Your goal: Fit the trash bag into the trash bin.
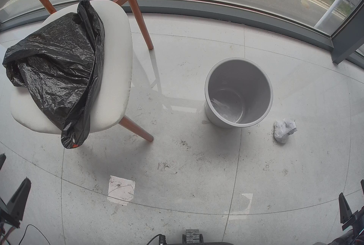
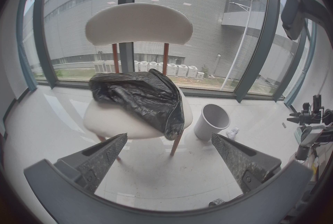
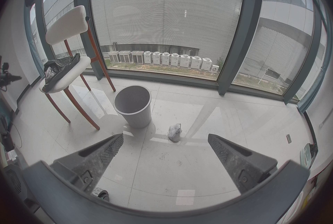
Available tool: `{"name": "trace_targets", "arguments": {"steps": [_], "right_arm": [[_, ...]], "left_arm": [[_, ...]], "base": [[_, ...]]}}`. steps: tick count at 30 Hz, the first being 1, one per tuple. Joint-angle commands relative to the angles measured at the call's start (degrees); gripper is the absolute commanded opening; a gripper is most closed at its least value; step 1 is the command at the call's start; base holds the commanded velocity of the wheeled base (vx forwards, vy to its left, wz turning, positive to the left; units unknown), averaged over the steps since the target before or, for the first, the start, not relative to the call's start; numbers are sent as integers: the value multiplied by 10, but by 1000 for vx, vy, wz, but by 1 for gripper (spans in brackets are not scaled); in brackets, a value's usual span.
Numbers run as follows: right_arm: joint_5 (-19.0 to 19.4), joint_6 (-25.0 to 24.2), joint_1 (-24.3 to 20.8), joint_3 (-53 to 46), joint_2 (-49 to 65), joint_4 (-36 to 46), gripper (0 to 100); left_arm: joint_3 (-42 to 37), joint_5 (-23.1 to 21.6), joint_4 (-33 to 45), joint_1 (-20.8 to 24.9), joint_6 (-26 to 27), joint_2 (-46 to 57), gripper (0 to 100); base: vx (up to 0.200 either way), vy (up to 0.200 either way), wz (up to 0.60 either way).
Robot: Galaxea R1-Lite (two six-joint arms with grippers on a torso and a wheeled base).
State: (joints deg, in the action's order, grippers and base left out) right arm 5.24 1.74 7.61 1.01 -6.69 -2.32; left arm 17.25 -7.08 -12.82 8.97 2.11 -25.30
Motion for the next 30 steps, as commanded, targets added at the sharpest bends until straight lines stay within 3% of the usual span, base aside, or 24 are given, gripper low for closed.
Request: {"name": "trace_targets", "arguments": {"steps": [1, 7, 10, 13, 23, 30], "right_arm": [[0, 1, -6, -10, 2, -1, 100], [0, 0, -6, -10, 2, -2, 100], [0, 0, -6, -10, 2, -2, 100], [0, 0, -6, -10, 2, -2, 100], [0, 0, -7, -10, 2, -2, 100], [0, 0, -7, -10, 2, -2, 100]], "left_arm": [[123, -30, -155, 44, 2, -303, 100], [232, -23, -156, 40, -3, -421, 100], [282, 2, -150, 41, -3, -475, 100], [305, 30, -148, 44, -4, -510, 100], [367, 37, -148, 82, -4, -589, 100], [406, 87, -147, 96, -3, -632, 100]], "base": [[0, 0, 0], [0, 0, 0], [0, 0, 0], [0, 0, 0], [0, 0, 0], [0, 0, 0]]}}
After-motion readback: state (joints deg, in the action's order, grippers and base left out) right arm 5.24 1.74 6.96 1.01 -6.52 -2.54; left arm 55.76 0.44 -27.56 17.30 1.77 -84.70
